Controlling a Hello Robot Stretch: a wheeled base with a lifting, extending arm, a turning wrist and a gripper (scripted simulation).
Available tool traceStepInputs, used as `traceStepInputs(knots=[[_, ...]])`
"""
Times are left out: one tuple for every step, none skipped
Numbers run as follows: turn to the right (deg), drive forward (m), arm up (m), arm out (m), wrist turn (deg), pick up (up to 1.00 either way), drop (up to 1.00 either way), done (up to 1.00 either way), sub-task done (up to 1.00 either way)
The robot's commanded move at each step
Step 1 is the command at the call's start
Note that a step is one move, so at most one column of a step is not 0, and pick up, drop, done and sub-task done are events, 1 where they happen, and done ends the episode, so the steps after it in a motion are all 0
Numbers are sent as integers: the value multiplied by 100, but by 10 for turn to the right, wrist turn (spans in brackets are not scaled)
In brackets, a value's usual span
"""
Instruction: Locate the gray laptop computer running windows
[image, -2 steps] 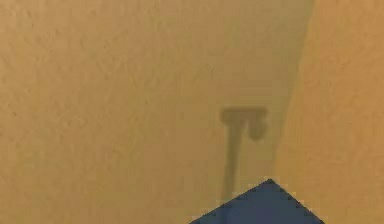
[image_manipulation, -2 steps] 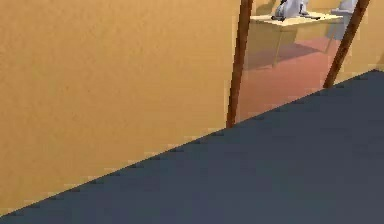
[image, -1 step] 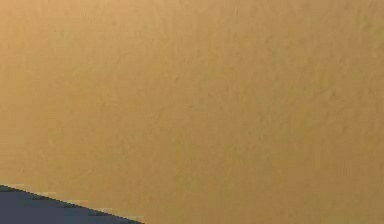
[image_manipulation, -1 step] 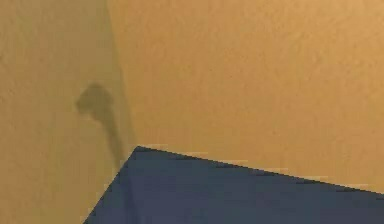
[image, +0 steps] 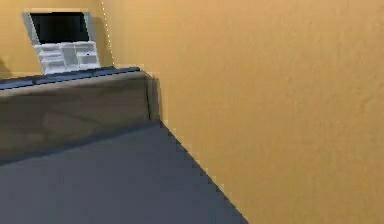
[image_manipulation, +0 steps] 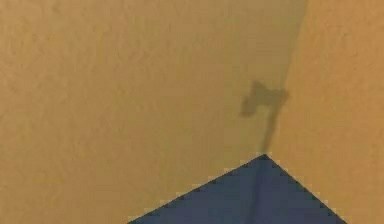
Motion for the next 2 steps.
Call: traceStepInputs(knots=[[-450, 0, 0, 0, 0, 0, 0, 0, 0], [-240, 0, 0, 0, 0, 0, 0, 0, 0]])
